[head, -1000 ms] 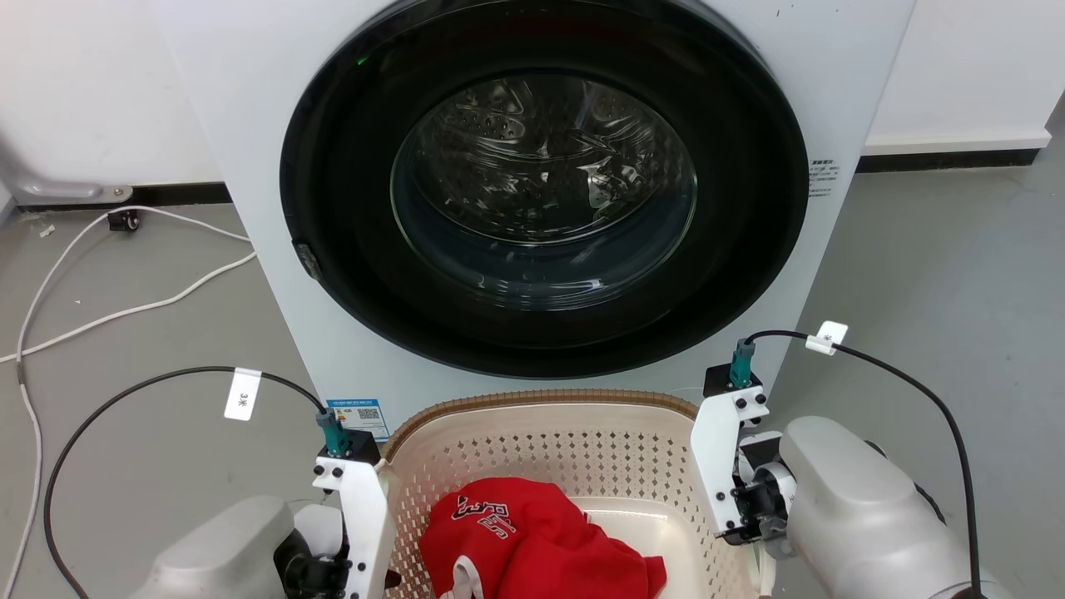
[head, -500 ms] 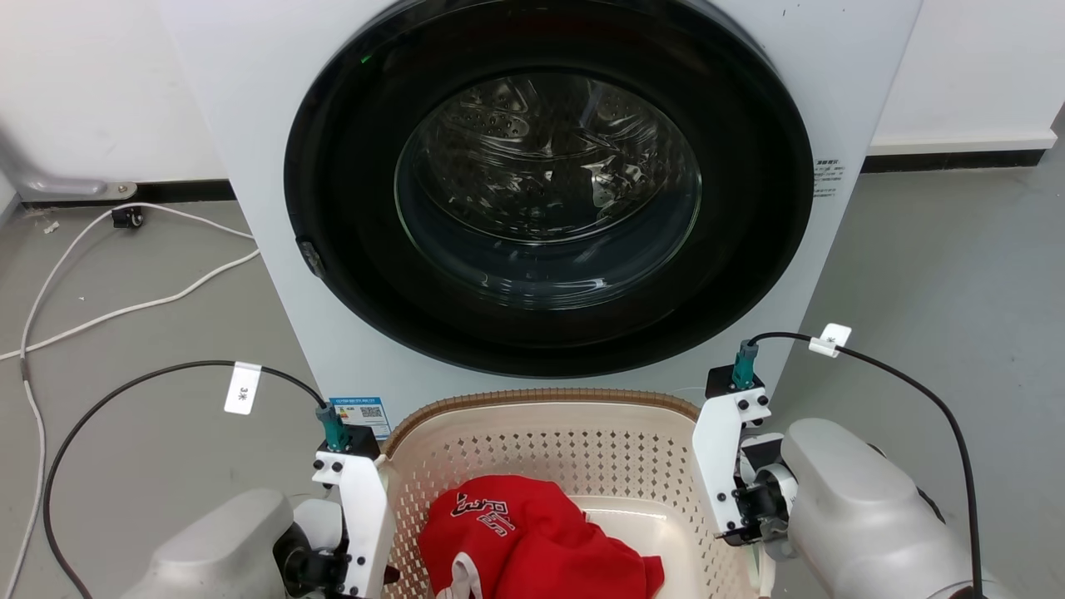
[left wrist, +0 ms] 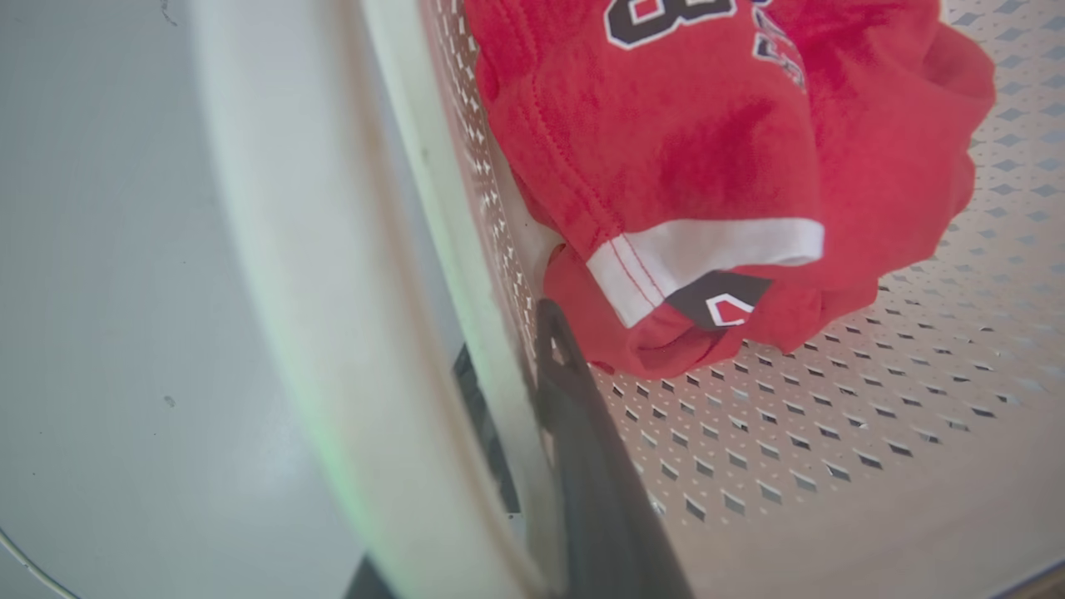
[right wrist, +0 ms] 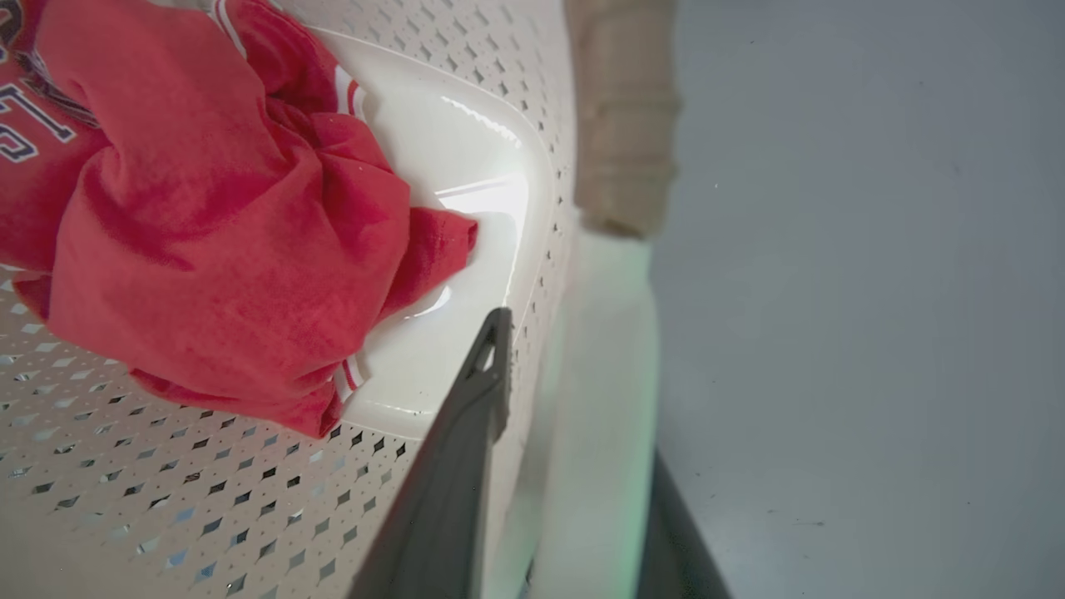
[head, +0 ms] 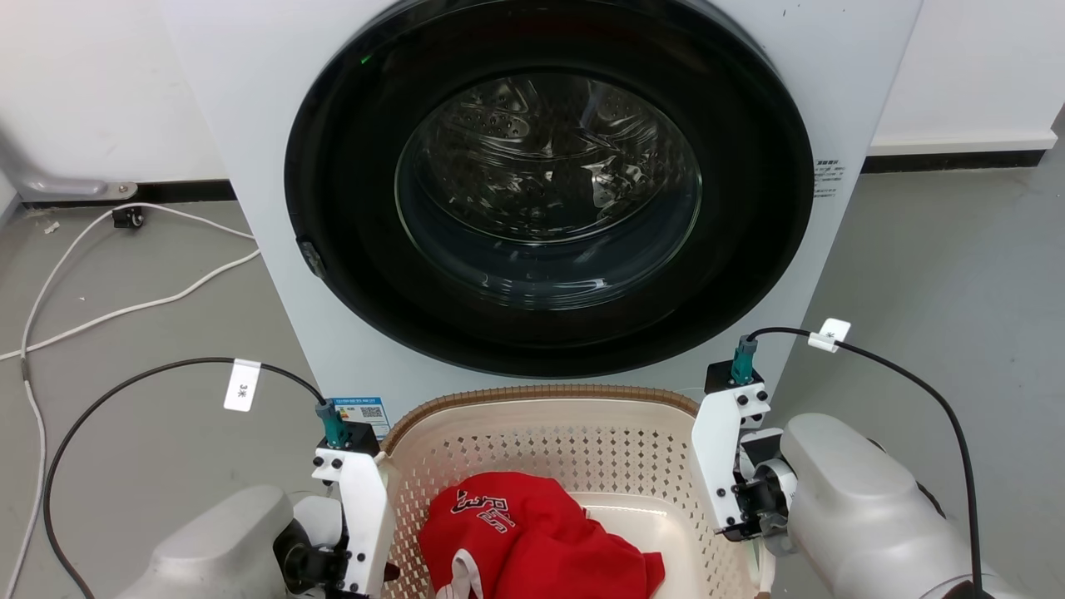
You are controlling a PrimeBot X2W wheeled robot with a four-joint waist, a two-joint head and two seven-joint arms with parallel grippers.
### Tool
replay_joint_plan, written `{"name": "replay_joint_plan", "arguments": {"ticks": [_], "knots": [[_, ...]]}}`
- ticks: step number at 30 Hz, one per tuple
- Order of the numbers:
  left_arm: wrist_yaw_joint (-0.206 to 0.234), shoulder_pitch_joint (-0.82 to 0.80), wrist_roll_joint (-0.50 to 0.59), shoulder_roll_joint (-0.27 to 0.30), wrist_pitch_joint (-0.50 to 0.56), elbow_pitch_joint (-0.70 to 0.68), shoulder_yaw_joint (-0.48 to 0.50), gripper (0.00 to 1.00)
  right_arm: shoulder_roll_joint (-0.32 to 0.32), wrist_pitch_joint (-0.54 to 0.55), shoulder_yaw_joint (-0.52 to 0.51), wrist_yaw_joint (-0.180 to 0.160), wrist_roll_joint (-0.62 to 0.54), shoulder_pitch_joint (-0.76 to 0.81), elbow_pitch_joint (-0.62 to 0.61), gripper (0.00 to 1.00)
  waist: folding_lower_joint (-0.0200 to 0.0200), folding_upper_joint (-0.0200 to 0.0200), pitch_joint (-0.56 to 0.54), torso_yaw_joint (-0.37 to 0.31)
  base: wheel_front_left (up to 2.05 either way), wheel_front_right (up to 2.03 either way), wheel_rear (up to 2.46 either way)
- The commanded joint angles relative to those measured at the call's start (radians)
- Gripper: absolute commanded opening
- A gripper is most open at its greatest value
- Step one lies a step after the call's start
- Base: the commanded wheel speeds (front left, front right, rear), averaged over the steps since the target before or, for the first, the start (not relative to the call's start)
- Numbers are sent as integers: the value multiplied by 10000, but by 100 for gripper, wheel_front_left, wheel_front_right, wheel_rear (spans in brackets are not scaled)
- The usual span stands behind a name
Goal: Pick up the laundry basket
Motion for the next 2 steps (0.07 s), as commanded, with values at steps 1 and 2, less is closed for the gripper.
{"name": "replay_joint_plan", "arguments": {"ticks": [1,2], "knots": [[18,-186,84,250,-17,158,-26,0,-223,30,119,137,-24,-72,66,0,0,-1,-2,6,0,0,0],[18,-191,81,246,-22,169,-27,0,-223,23,137,137,-16,-81,66,0,0,-1,-3,11,0,0,0]]}}
